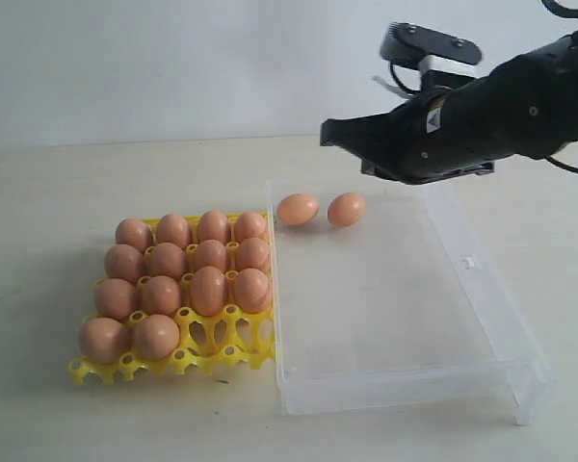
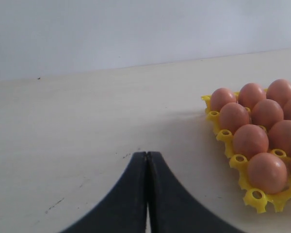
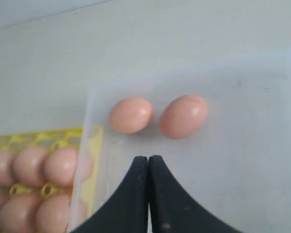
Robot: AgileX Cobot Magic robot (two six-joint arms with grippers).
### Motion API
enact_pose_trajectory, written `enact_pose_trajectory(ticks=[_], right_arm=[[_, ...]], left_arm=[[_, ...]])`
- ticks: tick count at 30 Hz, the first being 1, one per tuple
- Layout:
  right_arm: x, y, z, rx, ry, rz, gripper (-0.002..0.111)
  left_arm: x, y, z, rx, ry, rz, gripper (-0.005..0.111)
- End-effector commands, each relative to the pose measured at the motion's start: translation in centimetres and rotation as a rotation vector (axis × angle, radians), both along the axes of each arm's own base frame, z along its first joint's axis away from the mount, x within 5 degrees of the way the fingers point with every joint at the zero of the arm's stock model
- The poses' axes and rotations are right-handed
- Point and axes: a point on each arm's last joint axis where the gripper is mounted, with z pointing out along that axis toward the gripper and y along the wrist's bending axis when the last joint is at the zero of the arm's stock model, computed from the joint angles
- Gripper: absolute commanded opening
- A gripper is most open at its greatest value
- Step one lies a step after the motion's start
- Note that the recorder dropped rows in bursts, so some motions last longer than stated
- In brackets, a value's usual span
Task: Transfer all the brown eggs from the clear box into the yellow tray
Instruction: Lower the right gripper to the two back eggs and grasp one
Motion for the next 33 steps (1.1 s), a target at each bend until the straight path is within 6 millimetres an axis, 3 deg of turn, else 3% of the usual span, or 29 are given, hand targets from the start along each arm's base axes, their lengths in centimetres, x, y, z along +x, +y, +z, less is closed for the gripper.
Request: enact_pose_trajectory(ticks=[1, 3, 6, 7, 9, 17, 33], right_arm=[[2.8, -2.0, -2.5, 0.09, 0.065, -0.179, 0.007], [3.5, -2.1, -3.6, 0.097, 0.094, -0.209, 0.019], [4.2, -1.8, -4.9, 0.173, 0.148, -0.288, 0.045], [4.8, -1.5, -5.7, 0.217, 0.167, -0.328, 0.061], [5.5, -1.1, -6.6, 0.261, 0.175, -0.364, 0.068], [8.6, 0.1, -8.8, 0.272, 0.185, -0.379, 0.064], [9.6, 0.4, -11.8, 0.242, 0.216, -0.377, 0.062]], left_arm=[[0.0, 0.0, 0.2, -0.008, -0.005, -0.005, 0.0], [0.0, 0.0, 0.2, -0.008, -0.005, -0.005, 0.0], [0.0, 0.0, 0.2, -0.008, -0.005, -0.005, 0.0], [0.0, 0.0, 0.2, -0.008, -0.005, -0.005, 0.0], [0.0, 0.0, 0.2, -0.008, -0.005, -0.005, 0.0], [0.0, 0.0, 0.2, -0.008, -0.005, -0.005, 0.0], [0.0, 0.0, 0.2, -0.008, -0.005, -0.005, 0.0]])
